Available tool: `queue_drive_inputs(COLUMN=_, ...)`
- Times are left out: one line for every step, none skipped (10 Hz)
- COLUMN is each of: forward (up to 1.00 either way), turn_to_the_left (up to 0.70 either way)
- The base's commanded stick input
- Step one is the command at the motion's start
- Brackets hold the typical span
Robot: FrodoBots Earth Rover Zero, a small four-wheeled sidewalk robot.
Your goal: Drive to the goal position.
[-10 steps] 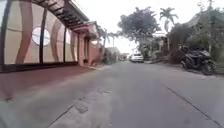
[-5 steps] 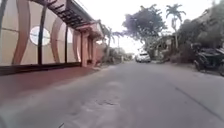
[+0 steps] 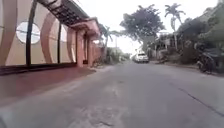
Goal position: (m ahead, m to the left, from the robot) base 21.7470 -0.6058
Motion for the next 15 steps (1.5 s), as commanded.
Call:
queue_drive_inputs(forward=1.0, turn_to_the_left=-0.3)
queue_drive_inputs(forward=1.0, turn_to_the_left=-0.3)
queue_drive_inputs(forward=1.0, turn_to_the_left=-0.3)
queue_drive_inputs(forward=1.0, turn_to_the_left=-0.3)
queue_drive_inputs(forward=1.0, turn_to_the_left=-0.26)
queue_drive_inputs(forward=1.0, turn_to_the_left=-0.05)
queue_drive_inputs(forward=1.0, turn_to_the_left=0.1)
queue_drive_inputs(forward=1.0, turn_to_the_left=0.1)
queue_drive_inputs(forward=1.0, turn_to_the_left=0.1)
queue_drive_inputs(forward=1.0, turn_to_the_left=0.1)
queue_drive_inputs(forward=1.0, turn_to_the_left=0.1)
queue_drive_inputs(forward=1.0, turn_to_the_left=0.1)
queue_drive_inputs(forward=1.0, turn_to_the_left=0.1)
queue_drive_inputs(forward=1.0, turn_to_the_left=0.1)
queue_drive_inputs(forward=1.0, turn_to_the_left=0.1)
